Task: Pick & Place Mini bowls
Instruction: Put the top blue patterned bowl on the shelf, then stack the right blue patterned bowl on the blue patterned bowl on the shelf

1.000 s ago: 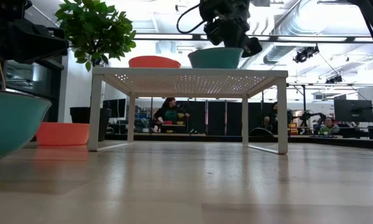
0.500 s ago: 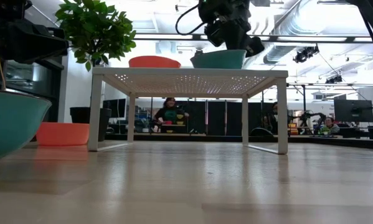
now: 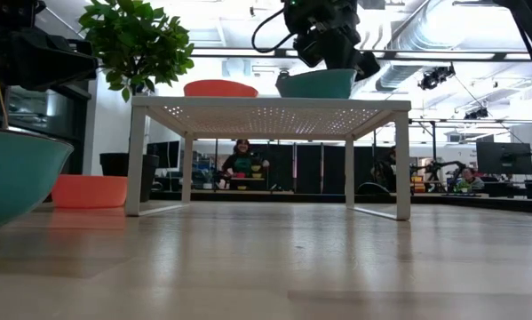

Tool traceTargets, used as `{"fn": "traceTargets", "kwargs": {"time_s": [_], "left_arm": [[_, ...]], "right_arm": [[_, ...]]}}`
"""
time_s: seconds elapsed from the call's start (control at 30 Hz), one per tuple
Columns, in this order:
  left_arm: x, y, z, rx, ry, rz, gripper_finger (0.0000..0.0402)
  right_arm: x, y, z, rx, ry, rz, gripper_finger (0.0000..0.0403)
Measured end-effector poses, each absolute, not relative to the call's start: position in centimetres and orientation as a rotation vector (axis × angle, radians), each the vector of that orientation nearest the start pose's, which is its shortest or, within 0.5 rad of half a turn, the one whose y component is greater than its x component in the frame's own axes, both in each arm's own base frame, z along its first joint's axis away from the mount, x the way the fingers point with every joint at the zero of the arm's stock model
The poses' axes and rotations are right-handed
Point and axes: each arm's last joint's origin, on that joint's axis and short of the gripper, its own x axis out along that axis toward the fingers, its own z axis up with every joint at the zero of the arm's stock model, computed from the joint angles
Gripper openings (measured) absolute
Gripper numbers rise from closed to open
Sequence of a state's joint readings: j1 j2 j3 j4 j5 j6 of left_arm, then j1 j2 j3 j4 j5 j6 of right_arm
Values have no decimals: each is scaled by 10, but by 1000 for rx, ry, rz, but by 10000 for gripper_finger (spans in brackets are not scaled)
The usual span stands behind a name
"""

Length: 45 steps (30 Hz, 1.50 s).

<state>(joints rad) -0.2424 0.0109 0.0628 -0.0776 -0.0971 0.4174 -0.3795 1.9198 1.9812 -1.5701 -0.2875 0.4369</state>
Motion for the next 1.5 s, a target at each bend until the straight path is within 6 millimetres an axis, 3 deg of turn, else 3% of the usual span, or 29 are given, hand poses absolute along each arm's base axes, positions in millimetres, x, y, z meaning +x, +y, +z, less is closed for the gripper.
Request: {"fn": "traceTargets", "kwargs": {"time_s": [0.3,0.77,1.13,1.3,1.5], "left_arm": [[92,-20,177,421,-6,-149,9],[92,-20,177,421,-5,-149,9],[92,-20,177,421,-6,-149,9],[92,-20,177,421,-6,-149,9],[92,-20,177,421,-5,-149,9]], "right_arm": [[334,-126,331,794,1417,-394,6],[332,-128,332,754,1418,-386,99],[295,-139,371,687,1285,-492,124],[273,-120,400,589,1203,-491,117],[246,-71,430,519,1098,-478,113]]}}
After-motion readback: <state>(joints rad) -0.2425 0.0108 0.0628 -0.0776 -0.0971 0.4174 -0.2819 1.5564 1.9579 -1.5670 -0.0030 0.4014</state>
